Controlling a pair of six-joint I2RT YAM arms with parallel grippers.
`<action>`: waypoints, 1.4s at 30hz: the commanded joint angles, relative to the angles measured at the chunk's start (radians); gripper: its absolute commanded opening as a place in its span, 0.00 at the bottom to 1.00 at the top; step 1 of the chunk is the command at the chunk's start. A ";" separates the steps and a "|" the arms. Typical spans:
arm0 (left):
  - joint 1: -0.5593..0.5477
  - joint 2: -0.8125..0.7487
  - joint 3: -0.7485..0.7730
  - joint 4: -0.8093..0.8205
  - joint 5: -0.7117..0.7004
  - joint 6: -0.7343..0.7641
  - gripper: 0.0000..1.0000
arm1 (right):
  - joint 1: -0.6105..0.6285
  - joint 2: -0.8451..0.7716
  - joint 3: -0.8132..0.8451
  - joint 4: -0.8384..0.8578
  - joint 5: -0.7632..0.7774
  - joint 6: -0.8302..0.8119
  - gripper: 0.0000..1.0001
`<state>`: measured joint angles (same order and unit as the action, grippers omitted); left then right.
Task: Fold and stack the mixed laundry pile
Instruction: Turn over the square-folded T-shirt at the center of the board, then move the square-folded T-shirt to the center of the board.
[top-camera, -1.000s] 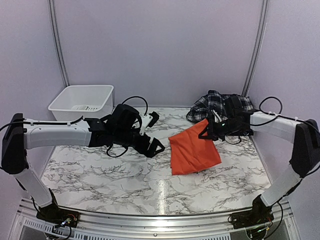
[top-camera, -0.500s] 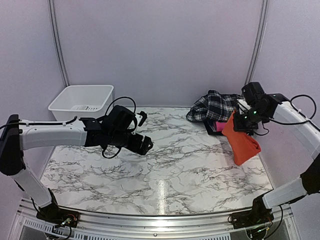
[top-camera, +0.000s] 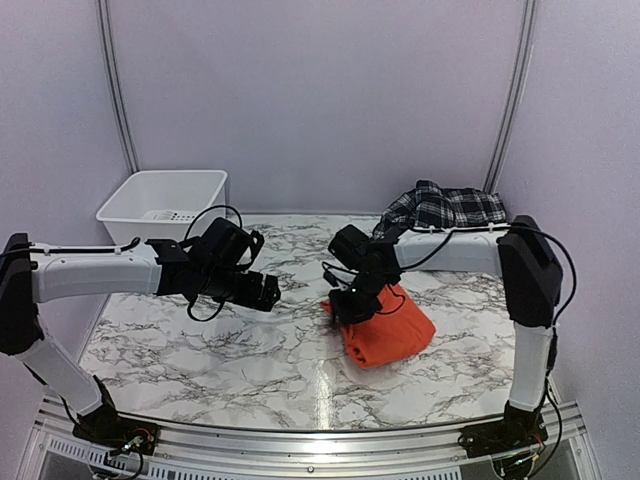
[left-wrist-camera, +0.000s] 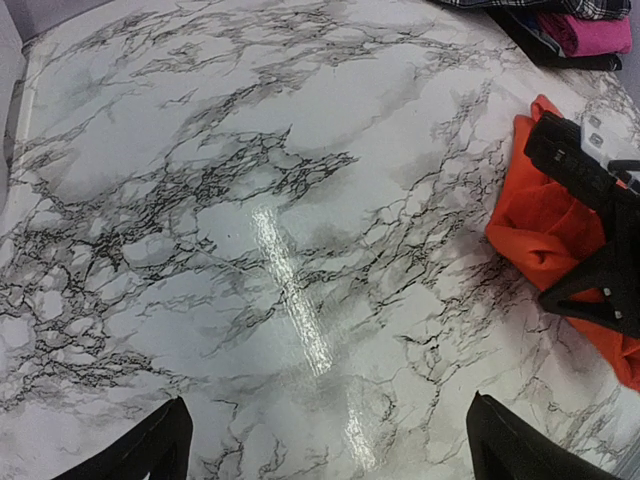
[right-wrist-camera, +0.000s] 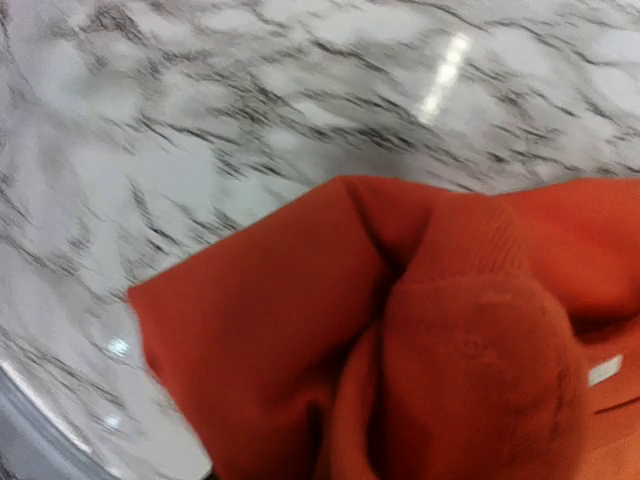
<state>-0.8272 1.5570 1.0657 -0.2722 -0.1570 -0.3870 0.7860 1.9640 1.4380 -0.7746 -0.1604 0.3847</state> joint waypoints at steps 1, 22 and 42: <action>0.031 -0.077 -0.041 -0.024 -0.001 -0.101 0.99 | 0.040 0.054 0.210 0.149 -0.277 0.052 0.45; -0.130 0.357 0.258 0.159 0.451 -0.070 0.82 | -0.338 -0.500 -0.604 0.272 -0.457 -0.084 0.54; 0.246 0.342 0.167 0.098 0.447 0.000 0.77 | -0.181 -0.406 -0.478 0.509 -0.621 0.102 0.52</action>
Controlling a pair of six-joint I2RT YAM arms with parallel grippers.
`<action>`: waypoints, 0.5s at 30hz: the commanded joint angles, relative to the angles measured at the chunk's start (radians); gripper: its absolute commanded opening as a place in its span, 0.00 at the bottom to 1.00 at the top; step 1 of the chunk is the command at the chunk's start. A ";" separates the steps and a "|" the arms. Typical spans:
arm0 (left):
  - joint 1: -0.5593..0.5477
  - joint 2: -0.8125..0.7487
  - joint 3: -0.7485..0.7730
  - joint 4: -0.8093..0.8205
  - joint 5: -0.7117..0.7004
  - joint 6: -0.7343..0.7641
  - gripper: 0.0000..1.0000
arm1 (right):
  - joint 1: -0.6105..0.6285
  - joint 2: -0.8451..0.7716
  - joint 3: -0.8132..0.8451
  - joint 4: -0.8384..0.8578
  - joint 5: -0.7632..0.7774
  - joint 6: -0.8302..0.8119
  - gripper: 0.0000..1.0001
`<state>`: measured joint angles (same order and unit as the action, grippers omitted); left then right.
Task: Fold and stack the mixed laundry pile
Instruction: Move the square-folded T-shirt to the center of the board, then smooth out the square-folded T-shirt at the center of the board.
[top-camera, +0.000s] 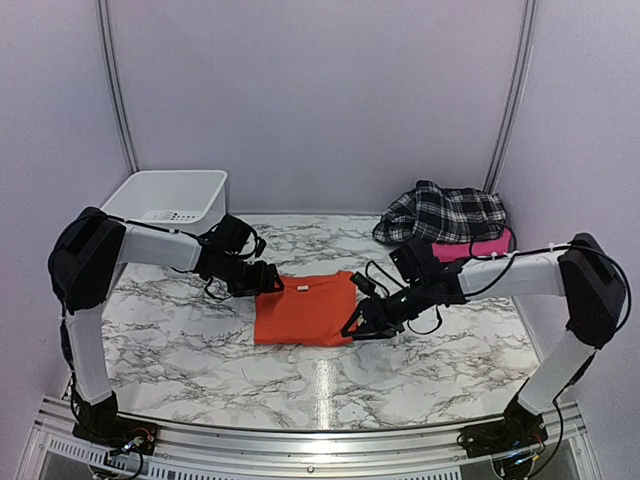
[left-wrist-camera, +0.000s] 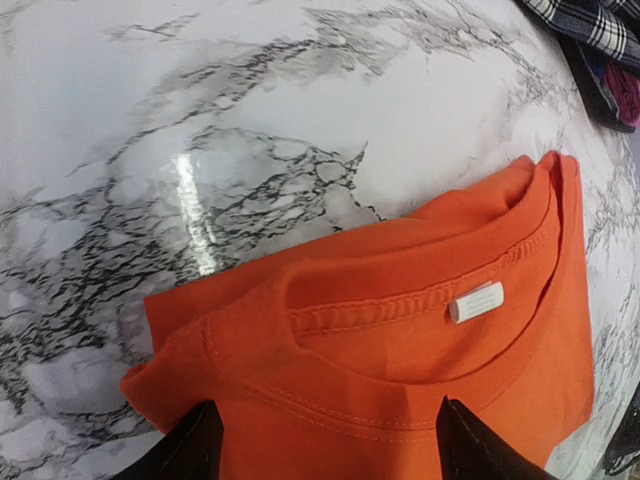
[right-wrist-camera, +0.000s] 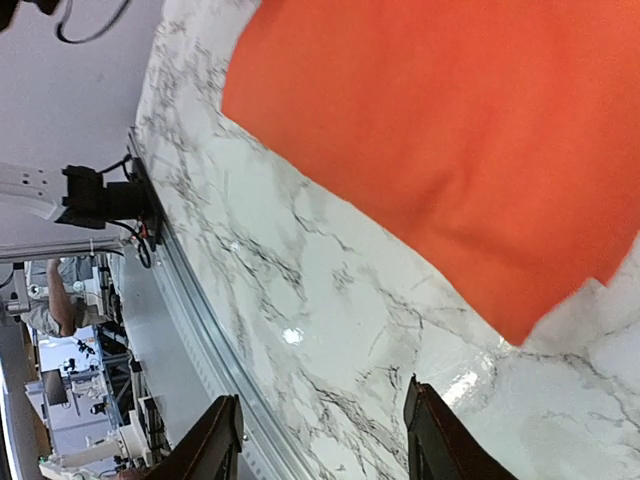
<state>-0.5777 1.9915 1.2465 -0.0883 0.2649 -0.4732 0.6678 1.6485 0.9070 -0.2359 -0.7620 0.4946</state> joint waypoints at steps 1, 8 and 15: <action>-0.010 -0.120 -0.018 -0.085 0.040 0.098 0.78 | -0.081 -0.104 0.050 -0.022 -0.021 -0.002 0.51; -0.065 -0.267 -0.085 -0.074 0.039 0.116 0.78 | -0.081 0.007 0.093 0.172 -0.062 0.109 0.50; -0.109 -0.239 -0.169 0.011 0.102 0.062 0.76 | -0.034 0.205 0.116 0.275 -0.112 0.140 0.47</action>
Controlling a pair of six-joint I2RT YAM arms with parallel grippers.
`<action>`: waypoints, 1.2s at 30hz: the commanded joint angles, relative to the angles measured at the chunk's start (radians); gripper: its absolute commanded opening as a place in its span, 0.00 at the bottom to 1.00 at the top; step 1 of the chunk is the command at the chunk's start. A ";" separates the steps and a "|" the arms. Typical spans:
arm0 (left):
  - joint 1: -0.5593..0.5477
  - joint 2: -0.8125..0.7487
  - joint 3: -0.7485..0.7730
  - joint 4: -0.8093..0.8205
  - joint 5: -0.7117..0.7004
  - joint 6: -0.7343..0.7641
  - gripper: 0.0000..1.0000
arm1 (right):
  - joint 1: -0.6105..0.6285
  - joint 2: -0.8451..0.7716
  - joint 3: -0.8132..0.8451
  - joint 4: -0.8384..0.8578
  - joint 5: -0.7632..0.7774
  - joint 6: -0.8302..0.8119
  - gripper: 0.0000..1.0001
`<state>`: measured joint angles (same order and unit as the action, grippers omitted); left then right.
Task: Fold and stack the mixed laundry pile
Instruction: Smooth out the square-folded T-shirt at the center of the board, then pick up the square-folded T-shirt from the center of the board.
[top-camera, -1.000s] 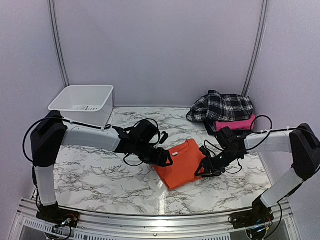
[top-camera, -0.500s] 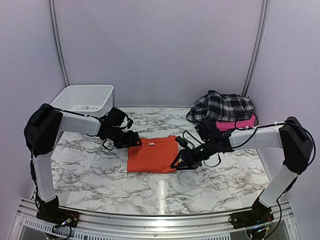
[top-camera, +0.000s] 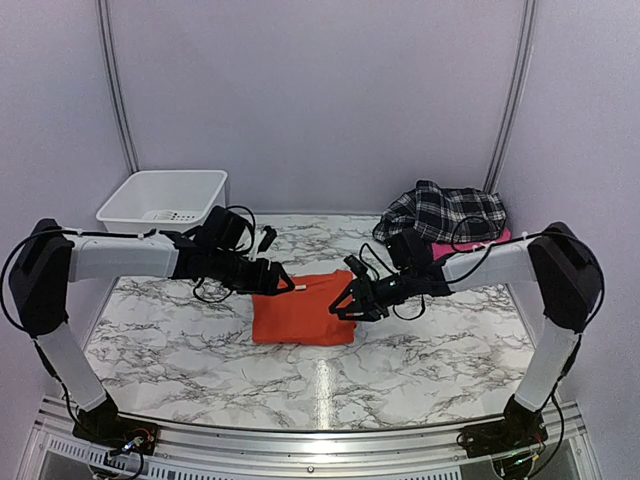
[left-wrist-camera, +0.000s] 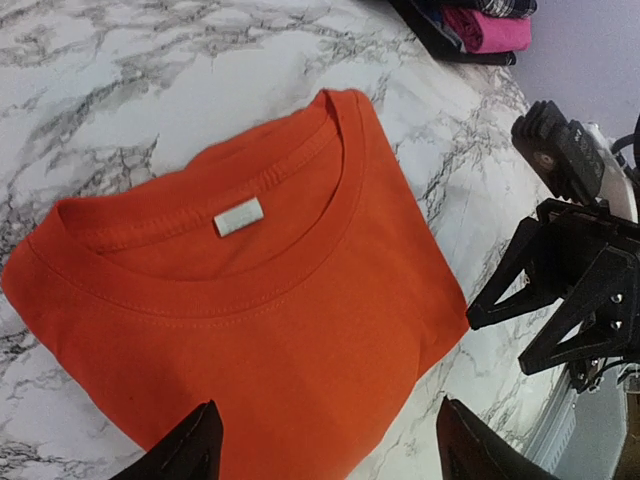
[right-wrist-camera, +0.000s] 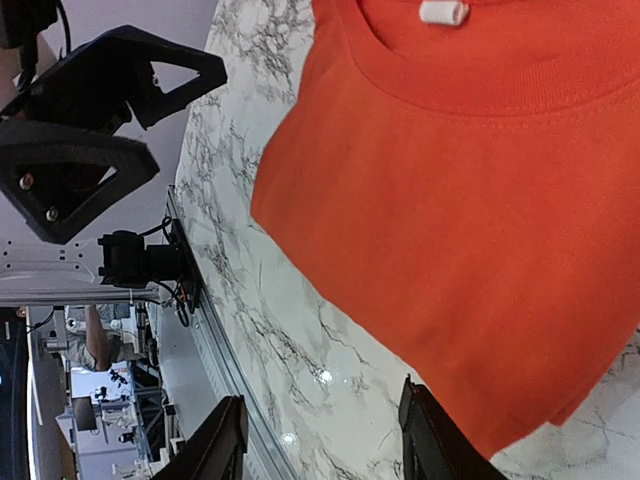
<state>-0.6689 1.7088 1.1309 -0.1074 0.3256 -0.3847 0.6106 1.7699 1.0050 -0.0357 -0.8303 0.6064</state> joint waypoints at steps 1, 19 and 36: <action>-0.017 0.054 -0.070 0.037 0.034 -0.036 0.75 | 0.022 0.097 0.003 0.063 -0.043 0.018 0.47; -0.053 -0.171 -0.160 0.077 -0.175 0.251 0.82 | -0.123 -0.261 -0.186 -0.151 -0.007 -0.067 0.52; -0.409 0.237 0.145 0.026 -0.321 0.806 0.64 | -0.242 -0.339 -0.302 -0.012 0.015 0.113 0.57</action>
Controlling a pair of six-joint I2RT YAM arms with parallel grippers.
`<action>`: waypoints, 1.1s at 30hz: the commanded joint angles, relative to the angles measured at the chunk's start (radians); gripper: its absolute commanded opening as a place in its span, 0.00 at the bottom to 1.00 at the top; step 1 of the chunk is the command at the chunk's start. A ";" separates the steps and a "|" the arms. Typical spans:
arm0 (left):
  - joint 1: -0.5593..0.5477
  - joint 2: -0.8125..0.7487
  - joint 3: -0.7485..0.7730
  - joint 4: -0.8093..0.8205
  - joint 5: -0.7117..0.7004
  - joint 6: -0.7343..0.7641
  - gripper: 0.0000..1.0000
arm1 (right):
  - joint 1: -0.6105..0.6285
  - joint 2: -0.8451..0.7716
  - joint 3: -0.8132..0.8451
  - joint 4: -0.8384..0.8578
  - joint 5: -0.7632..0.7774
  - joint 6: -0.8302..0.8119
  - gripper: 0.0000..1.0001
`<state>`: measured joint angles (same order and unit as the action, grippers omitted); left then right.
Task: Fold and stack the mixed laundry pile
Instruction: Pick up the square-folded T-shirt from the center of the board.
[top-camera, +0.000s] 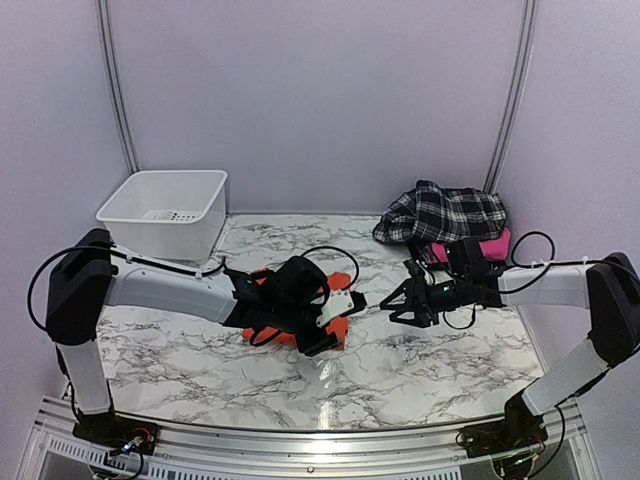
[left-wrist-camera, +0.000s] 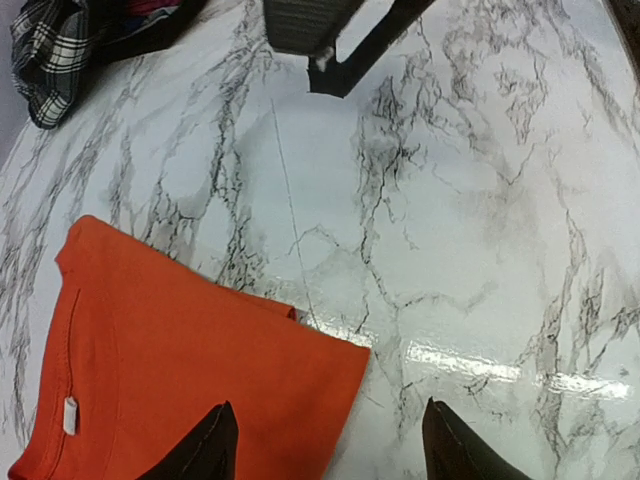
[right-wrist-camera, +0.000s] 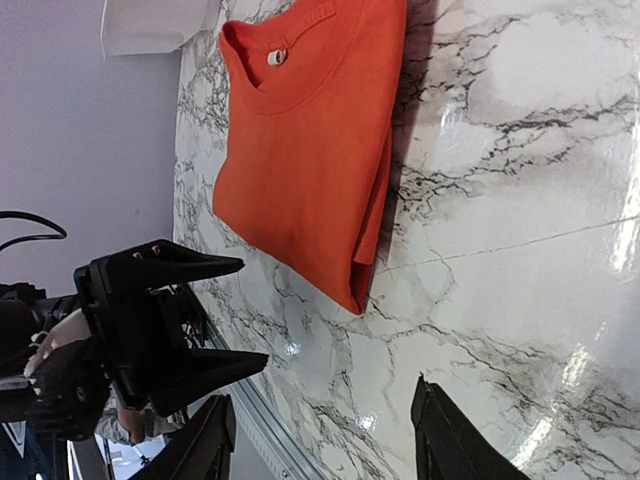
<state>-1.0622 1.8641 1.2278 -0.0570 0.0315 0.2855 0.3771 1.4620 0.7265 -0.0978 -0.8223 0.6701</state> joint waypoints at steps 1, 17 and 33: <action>-0.016 0.101 0.056 -0.024 -0.027 0.151 0.64 | -0.009 -0.035 -0.030 0.049 0.006 0.051 0.57; -0.018 0.253 0.204 0.013 0.099 0.063 0.06 | -0.009 0.031 -0.096 0.219 0.041 0.212 0.75; -0.024 0.159 0.157 0.206 0.158 -0.111 0.00 | 0.092 0.251 -0.019 0.488 0.080 0.486 0.98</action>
<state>-1.0752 2.0884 1.4029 0.0921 0.1486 0.1951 0.4282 1.6573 0.6464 0.2691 -0.7597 1.0702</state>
